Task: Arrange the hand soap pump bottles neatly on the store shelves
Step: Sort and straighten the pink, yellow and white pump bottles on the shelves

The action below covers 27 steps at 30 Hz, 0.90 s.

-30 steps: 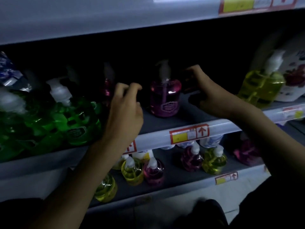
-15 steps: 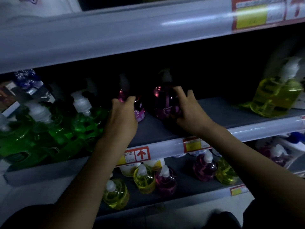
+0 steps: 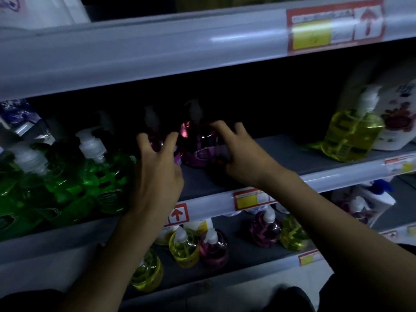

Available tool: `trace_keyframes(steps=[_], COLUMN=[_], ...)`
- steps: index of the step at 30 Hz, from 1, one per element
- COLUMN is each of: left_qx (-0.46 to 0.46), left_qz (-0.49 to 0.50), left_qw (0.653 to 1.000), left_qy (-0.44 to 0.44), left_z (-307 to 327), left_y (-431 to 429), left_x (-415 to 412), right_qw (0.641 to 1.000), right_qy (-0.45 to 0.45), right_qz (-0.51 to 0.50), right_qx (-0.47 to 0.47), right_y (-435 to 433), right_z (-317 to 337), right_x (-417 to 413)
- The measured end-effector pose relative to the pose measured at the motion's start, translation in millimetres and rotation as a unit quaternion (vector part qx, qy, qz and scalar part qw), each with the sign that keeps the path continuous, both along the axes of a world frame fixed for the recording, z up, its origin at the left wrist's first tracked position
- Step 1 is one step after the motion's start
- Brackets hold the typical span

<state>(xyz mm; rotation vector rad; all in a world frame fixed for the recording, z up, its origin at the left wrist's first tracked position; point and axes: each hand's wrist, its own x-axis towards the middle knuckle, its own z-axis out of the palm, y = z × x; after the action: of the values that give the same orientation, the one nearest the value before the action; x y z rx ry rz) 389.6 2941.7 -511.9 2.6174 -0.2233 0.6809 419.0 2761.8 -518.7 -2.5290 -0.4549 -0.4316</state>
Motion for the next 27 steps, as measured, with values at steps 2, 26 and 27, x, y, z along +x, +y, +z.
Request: trace_keyframes(steps=[2,26,27], left_qx=[-0.029,-0.284,-0.281], left_qz=[-0.082,-0.203,-0.207], left_qw=[0.995,0.888,0.888], left_qy=[-0.049,0.301,0.299], left_z=[-2.1,-9.9,-10.1], left_y=[-18.1,-199.6,-200.4], left_x=[-8.7,65.0,65.0], right_qw=[0.992,0.915,0.907], right_qy=[-0.077,0.14,0.152], right_qz=[-0.097,-0.086,-0.081], right_qx=[0.01,0.37,0.384], right_y=[-29.0,-194.7,-193.2], right_z=[15.3,-5.9,-6.2], right_x=[-14.7,-30.6,-28.5])
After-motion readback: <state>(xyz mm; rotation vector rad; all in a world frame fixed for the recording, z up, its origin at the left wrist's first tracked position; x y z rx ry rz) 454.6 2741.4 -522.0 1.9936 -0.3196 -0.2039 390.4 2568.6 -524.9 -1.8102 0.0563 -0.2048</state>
